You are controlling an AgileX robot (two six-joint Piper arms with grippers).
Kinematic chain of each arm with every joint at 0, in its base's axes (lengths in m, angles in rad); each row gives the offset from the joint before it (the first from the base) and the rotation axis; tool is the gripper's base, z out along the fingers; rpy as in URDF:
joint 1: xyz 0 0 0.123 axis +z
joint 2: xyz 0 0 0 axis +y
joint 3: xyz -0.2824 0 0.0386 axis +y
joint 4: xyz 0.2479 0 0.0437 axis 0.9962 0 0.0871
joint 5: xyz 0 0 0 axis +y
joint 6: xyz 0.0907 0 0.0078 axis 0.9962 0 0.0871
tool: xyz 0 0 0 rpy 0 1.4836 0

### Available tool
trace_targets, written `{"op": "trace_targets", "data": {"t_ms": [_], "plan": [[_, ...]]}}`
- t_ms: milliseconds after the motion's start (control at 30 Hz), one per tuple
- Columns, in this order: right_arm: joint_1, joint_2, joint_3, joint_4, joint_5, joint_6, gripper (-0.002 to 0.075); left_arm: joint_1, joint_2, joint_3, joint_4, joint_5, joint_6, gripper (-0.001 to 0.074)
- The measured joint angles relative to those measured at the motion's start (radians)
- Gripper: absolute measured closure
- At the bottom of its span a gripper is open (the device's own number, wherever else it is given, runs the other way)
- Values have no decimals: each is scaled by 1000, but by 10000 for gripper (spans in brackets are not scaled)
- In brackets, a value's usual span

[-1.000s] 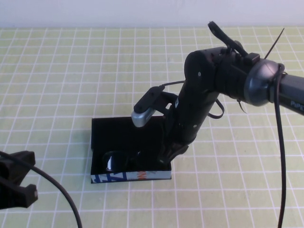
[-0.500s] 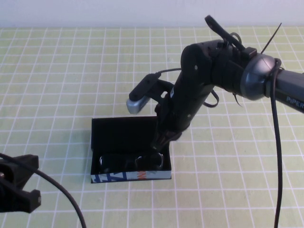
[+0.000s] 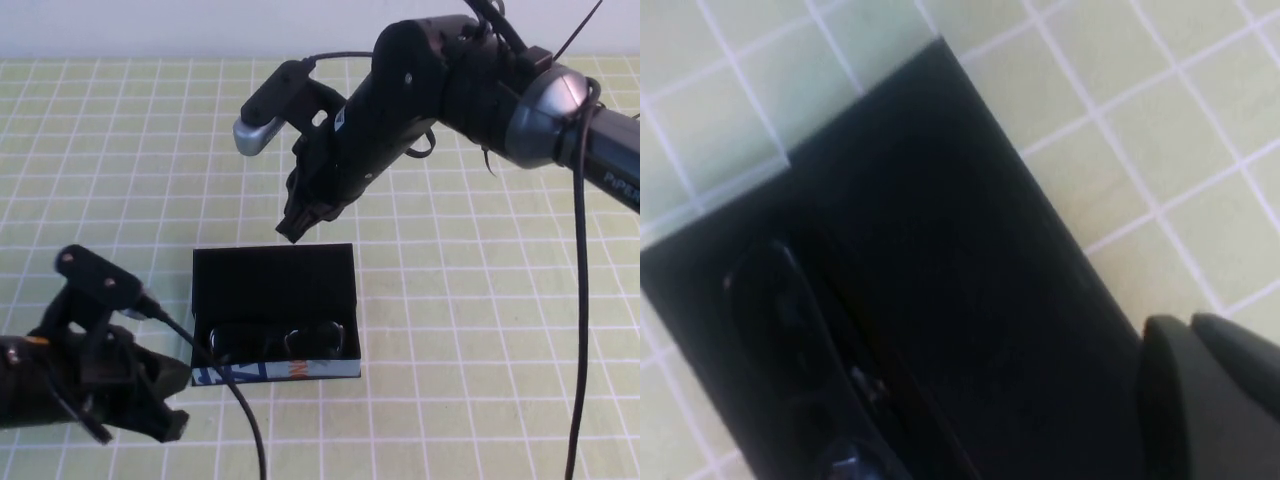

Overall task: Return glasses to glasses case
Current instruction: Close the glasses case

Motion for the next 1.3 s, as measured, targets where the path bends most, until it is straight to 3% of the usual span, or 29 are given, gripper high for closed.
{"op": "trace_targets", "data": {"t_ms": [133, 300, 500, 667, 1067, 1300], "plan": [[-25, 32, 0, 21, 5, 0, 742, -132, 84, -2, -47, -120, 63, 738], [-88, 61, 0, 92, 22, 0, 742, -212, 158, -2, -69, -228, 57, 738], [-159, 78, 0, 161, -1, -3, 742, -214, 264, -4, -100, -314, 57, 738], [-214, 155, 0, 319, 35, -146, 742, -214, 310, -7, -122, -341, 57, 738], [-219, 259, 0, 412, 27, -233, 742, -214, 334, -11, -156, -383, 57, 738], [-219, 259, -46, 520, 192, -393, 742, -214, 334, -11, -158, -390, 57, 738]]}}
